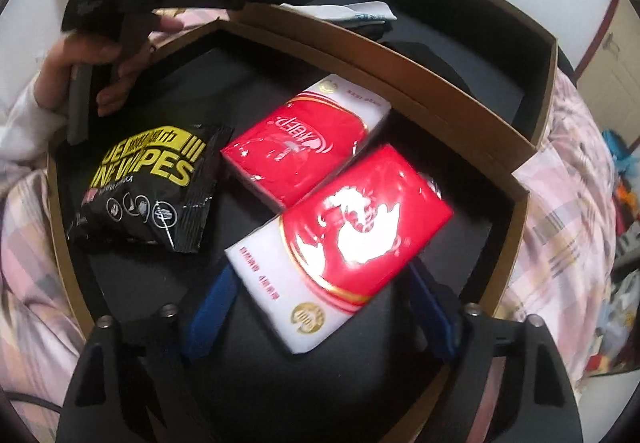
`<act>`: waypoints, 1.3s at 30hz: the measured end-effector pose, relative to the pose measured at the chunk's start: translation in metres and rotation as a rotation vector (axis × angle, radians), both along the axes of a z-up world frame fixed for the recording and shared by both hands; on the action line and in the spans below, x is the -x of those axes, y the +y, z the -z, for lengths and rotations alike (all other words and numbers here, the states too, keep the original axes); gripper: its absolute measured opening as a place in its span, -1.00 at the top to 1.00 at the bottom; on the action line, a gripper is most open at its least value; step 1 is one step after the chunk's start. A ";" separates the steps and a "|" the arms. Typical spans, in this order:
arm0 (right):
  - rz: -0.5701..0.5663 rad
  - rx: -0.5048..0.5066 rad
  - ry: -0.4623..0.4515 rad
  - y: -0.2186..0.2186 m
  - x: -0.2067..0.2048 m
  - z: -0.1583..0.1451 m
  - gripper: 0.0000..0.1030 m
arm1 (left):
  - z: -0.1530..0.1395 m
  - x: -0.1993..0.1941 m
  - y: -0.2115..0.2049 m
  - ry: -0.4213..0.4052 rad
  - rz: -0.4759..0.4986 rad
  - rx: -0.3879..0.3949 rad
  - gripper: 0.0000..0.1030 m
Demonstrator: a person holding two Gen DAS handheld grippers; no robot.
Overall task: Organize soft objects
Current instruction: 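Lower the right gripper and close it on a red-and-white tissue pack, then lift the tissue pack with the right gripper over the brown box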
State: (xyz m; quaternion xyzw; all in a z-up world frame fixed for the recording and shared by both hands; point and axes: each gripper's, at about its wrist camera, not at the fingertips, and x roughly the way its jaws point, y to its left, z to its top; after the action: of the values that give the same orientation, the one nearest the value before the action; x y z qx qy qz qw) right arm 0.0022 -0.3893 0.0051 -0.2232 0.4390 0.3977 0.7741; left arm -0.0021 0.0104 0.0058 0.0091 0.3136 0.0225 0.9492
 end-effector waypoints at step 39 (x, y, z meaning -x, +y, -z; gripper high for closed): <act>0.085 -0.166 0.022 -0.001 -0.010 -0.029 -0.66 | 0.000 0.001 0.000 -0.003 -0.001 0.001 -0.75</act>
State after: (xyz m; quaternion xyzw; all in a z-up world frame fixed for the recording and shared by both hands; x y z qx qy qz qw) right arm 0.0125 -0.3901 0.0344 -0.1349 0.4220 0.4018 0.8014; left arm -0.0032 0.0108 0.0060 0.0083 0.3120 0.0229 0.9498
